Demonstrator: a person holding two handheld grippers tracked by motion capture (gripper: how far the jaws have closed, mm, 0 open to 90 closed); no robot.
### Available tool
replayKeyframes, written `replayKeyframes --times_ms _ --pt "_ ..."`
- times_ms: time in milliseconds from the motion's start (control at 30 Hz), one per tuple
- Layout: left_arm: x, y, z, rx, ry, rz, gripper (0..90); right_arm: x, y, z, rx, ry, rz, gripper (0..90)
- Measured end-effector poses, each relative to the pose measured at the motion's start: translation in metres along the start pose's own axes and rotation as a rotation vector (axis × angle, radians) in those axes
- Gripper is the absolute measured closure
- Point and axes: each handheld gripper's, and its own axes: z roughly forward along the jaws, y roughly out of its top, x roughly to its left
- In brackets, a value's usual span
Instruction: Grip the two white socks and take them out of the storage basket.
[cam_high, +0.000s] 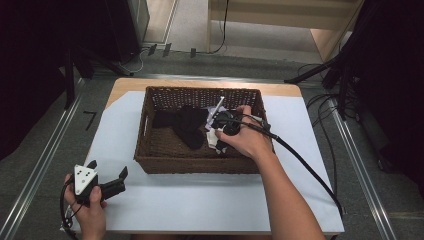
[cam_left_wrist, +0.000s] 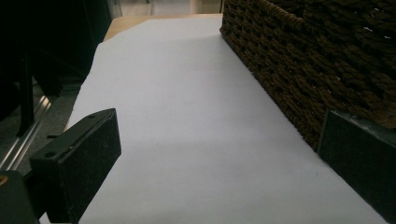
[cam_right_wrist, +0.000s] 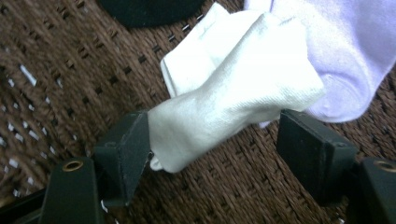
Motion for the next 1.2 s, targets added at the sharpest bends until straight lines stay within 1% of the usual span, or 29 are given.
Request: replayKeyframes --times_ms 133,167,200,233,267,367,400,433,467,533,567,600,633,700,733,767,867,933,1200 --pt "0.000 0.000 0.000 0.003 0.002 0.003 0.3 0.001 0.003 0.007 0.005 -0.002 0.024 30.0" --pt "0.000 0.000 0.000 0.003 0.002 0.003 0.3 0.001 0.004 0.009 0.002 -0.001 0.023 32.0" --pt "0.000 0.000 0.000 0.003 0.002 0.003 0.4 0.001 0.004 0.009 0.002 -0.001 0.023 32.0" --pt "0.000 0.000 0.001 0.000 -0.002 0.001 0.4 0.002 0.005 0.014 0.015 0.001 0.027 37.3" --pt "-0.001 0.000 0.001 0.000 -0.002 -0.001 0.4 0.002 0.006 0.016 0.018 0.007 0.030 39.1" --pt "0.000 0.000 0.001 0.003 -0.002 0.002 0.4 0.003 0.008 0.021 0.039 -0.005 0.006 46.0" --pt "0.000 0.000 0.001 0.004 -0.002 0.002 0.4 0.003 0.008 0.023 0.052 0.009 0.001 50.8" --pt "0.000 0.000 0.001 0.004 -0.002 0.003 0.4 0.001 0.009 0.025 0.071 0.035 -0.001 55.7" --pt "-0.001 0.000 0.001 0.003 -0.001 0.002 0.4 0.001 0.009 0.025 0.079 0.039 -0.003 58.5" --pt "-0.001 0.000 0.001 0.002 -0.002 0.001 0.4 0.003 0.009 0.024 0.077 0.034 -0.028 66.1" --pt "-0.001 0.000 0.001 0.001 -0.002 0.002 0.4 0.004 0.009 0.023 0.081 0.020 -0.038 69.6" --pt "-0.001 0.000 0.001 0.000 -0.001 0.003 0.4 0.005 0.009 0.020 0.082 0.006 -0.055 72.1" --pt "-0.001 0.000 0.001 0.001 -0.002 0.003 0.4 0.006 0.009 0.019 0.079 0.004 -0.066 73.7" --pt "-0.001 0.000 0.001 0.003 -0.001 0.003 0.4 0.005 0.008 0.013 0.079 0.002 -0.089 75.1" --pt "-0.001 0.000 0.001 0.002 -0.001 0.004 0.4 0.005 0.007 0.010 0.081 0.006 -0.092 75.4" --pt "-0.001 0.000 0.001 0.001 0.000 0.003 0.4 0.004 0.006 0.007 0.089 0.003 -0.113 75.6" --pt "-0.001 0.000 0.001 0.002 0.001 0.005 0.4 0.002 0.002 -0.002 0.093 0.007 -0.131 76.0" --pt "-0.001 0.000 0.001 0.002 0.001 0.005 0.4 0.000 -0.001 -0.010 0.097 0.001 -0.146 76.2" --pt "-0.001 0.000 0.001 0.007 0.003 0.005 0.4 -0.008 -0.010 -0.036 0.076 -0.002 -0.159 76.4"
